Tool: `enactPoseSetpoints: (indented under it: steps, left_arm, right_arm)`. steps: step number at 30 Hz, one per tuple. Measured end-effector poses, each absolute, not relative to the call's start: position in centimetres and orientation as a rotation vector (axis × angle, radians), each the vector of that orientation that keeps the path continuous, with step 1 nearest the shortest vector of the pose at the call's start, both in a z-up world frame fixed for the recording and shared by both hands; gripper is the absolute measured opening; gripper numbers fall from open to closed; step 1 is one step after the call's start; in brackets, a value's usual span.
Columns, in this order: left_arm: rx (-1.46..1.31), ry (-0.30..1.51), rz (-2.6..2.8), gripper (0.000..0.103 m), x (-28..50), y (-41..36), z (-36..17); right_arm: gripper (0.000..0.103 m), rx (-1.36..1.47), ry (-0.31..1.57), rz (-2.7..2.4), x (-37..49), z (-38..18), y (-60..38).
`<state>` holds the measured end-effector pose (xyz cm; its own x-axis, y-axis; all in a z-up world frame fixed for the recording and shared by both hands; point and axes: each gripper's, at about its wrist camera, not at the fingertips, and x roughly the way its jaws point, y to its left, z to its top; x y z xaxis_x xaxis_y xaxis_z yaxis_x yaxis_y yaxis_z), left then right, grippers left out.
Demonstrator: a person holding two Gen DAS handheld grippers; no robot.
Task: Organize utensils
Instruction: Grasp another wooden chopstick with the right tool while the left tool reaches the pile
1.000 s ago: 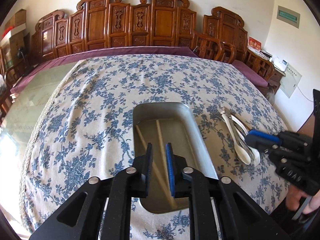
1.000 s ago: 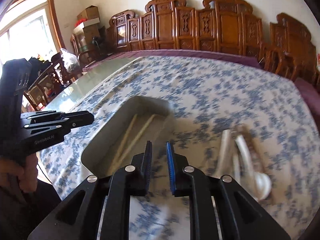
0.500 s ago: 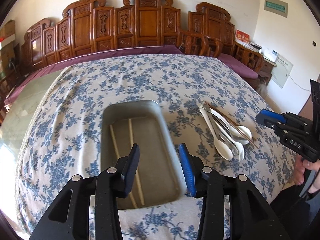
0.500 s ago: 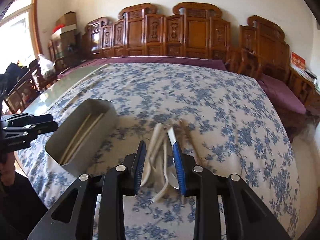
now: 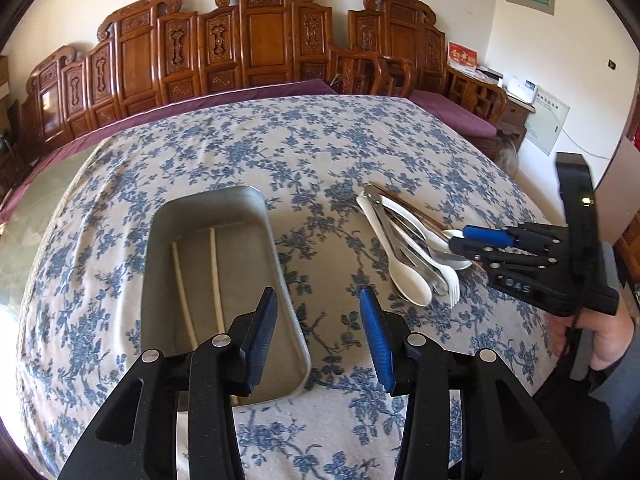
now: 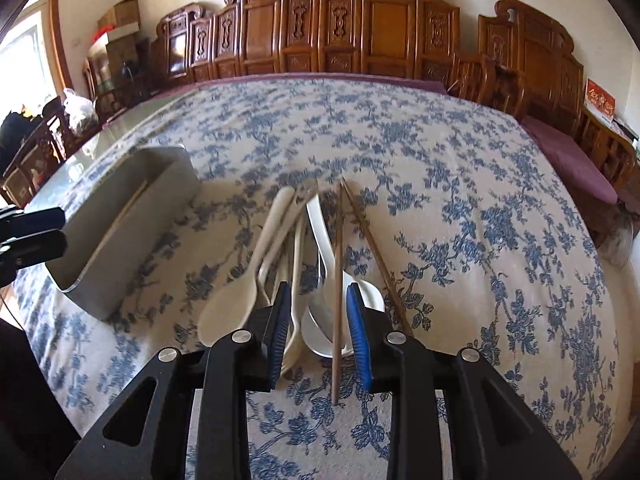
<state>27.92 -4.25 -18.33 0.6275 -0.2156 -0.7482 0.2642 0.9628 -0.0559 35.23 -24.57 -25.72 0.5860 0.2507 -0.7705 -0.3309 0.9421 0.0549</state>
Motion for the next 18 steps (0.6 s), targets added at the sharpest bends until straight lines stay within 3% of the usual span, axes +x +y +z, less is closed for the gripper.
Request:
enactPoseSetpoints:
  steps: [10, 11, 14, 18]
  left_arm:
    - [0.066, 0.869, -0.278, 0.041, 27.9, -5.6, -19.0]
    - [0.068, 0.872, -0.277, 0.041, 27.9, -5.8, -19.0]
    - [0.077, 0.883, -0.275, 0.042, 28.0, -6.4, -19.2]
    - [0.082, 0.905, -0.283, 0.046, 28.3, -7.2, -19.4]
  right_arm:
    - [0.031, -0.078, 0.928, 0.344, 36.3, -26.8, -25.1]
    - [0.029, -0.072, 0.940, 0.341, 36.4, -27.0, -25.2]
    - [0.009, -0.067, 0.953, 0.339, 36.4, -27.2, -25.6]
    - [0.006, -0.022, 0.928, 0.355, 36.2, -26.3, -26.5]
